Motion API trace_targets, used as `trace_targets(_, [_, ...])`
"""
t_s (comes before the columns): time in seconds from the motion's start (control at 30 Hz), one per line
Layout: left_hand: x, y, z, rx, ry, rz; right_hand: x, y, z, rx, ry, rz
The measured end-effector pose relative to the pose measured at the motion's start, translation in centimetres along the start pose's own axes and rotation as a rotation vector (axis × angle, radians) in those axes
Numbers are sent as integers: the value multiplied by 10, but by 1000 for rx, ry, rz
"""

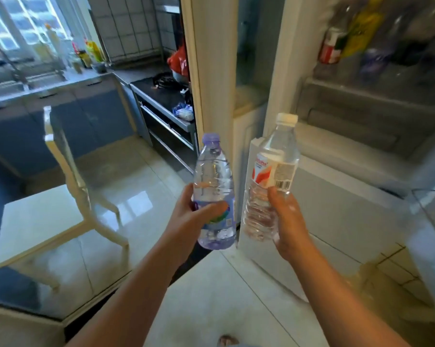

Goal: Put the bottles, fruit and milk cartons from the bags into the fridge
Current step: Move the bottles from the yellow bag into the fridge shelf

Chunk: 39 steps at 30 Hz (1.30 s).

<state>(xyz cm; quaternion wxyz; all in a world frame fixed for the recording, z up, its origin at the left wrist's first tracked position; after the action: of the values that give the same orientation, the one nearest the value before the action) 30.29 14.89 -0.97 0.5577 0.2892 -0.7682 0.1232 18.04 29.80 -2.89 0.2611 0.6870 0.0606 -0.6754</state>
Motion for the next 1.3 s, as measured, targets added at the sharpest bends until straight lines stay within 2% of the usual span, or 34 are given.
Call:
trace_targets(0.23, [58,63,78,-123,153,39,-35,-24,81,104,-148,-83])
trace_targets(0.7, [150,214,259,-415,352,151,-105,-107,211,524,-449,-167])
trace_targets(1.1, [206,336,384,-517,563,197,-162,-175,312,763,-683,-284])
trace_targets(1.3, [213,364,419,-419,632,173,-187,-217,342,822,-654,-351])
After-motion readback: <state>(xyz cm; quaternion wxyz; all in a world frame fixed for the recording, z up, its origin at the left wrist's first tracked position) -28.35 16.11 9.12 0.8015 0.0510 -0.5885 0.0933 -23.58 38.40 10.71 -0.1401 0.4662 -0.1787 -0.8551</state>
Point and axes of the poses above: each hand's wrist, its own z-axis towards the middle knuckle, its own y-axis out of the palm, x = y × z, the point moved 1 cm from there along z, towards the middle knuckle, and after that the axes turned 11 degrees about -y, right-handed, at the moved point
